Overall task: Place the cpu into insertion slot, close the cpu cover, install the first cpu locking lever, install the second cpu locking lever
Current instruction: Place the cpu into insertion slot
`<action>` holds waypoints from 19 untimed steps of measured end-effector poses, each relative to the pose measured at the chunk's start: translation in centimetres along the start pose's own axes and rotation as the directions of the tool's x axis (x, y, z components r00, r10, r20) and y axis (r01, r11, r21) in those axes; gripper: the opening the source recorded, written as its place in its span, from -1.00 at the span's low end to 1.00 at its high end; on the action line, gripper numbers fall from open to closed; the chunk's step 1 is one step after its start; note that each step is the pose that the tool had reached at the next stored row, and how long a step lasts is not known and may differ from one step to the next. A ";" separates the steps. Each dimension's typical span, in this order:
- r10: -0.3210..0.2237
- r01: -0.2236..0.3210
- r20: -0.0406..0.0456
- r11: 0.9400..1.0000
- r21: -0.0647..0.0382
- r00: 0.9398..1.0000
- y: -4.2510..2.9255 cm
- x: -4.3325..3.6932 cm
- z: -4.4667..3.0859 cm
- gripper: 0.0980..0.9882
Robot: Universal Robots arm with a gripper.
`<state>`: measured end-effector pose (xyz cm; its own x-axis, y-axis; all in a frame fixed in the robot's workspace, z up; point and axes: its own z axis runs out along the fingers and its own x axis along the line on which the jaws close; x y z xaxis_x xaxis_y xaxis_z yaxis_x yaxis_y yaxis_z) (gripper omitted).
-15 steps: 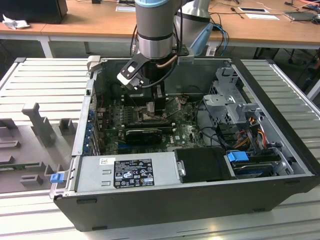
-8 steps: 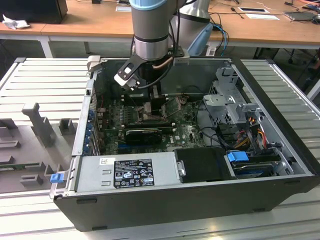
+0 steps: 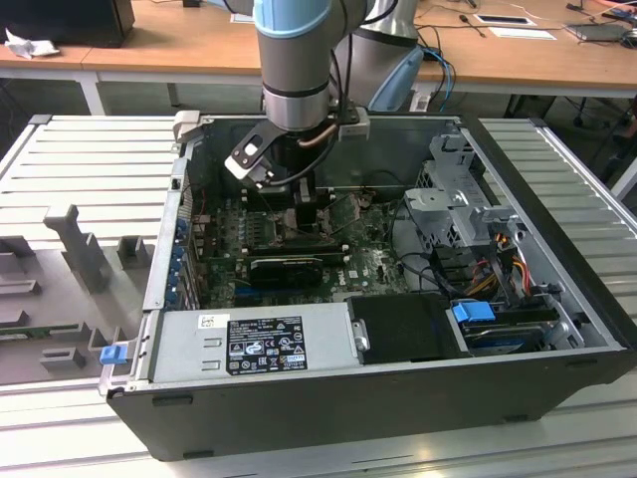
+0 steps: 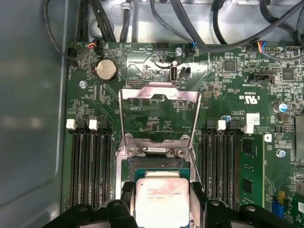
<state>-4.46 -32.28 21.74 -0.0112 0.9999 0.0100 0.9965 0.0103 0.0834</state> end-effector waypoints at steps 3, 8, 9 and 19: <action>0.004 -0.004 0.000 1.000 0.000 1.000 -0.02 0.00 0.24 0.00; 0.005 -0.005 0.000 1.000 0.001 1.000 -0.04 0.01 1.01 0.00; 0.005 -0.005 0.001 1.000 0.001 1.000 0.04 0.02 1.16 0.00; 0.005 -0.005 0.001 1.000 0.002 1.000 0.03 0.03 1.62 0.00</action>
<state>-4.29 -32.23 20.13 -0.0058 0.9999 0.0099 0.9966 0.0049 0.0818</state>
